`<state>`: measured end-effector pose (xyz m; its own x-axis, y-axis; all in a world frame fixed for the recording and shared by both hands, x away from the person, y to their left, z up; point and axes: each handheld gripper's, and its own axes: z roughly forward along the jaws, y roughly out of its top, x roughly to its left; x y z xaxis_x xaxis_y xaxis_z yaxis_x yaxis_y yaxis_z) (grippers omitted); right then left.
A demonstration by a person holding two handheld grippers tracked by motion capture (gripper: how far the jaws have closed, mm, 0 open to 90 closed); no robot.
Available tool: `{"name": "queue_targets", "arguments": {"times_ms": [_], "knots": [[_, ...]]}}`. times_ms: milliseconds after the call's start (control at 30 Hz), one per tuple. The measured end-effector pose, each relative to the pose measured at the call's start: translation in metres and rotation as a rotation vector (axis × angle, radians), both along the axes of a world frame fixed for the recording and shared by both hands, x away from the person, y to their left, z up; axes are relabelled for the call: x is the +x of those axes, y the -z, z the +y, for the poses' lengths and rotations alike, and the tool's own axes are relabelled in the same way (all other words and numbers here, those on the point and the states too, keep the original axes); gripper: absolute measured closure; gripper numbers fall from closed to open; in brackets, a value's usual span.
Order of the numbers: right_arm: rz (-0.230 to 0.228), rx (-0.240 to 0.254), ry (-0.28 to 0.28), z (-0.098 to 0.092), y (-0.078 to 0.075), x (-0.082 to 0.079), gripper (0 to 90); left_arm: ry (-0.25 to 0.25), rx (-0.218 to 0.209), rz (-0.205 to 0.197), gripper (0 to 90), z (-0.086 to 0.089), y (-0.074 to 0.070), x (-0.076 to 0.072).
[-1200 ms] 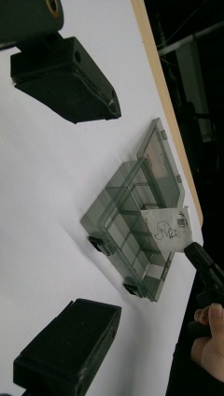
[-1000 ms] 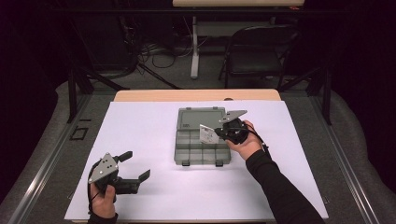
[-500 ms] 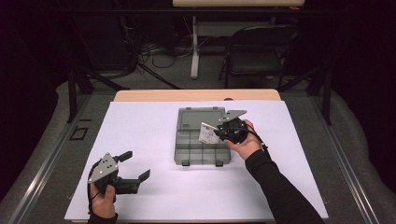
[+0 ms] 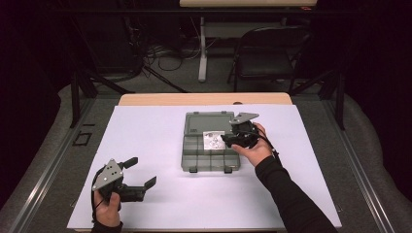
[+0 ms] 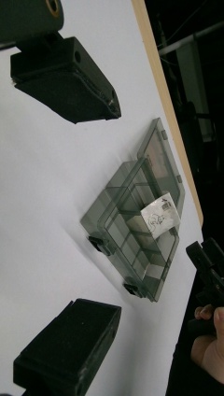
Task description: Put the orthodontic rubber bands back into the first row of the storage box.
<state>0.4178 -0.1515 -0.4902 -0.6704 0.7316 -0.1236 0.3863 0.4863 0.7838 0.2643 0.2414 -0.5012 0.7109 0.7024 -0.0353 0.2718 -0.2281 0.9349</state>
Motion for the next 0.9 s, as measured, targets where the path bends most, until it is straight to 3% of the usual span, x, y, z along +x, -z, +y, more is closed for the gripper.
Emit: {"name": "queue_targets", "arguments": {"times_ms": [700,900], "knots": [[0.003,0.032,0.021,0.003,-0.008,-0.011,27.2,-0.002,0.0,0.005,6.3,0.0,0.001,0.001],[-0.002,0.066,0.029,0.002,-0.012,-0.017,23.6,-0.002,0.0,0.005,6.3,0.0,0.001,0.001]]}}
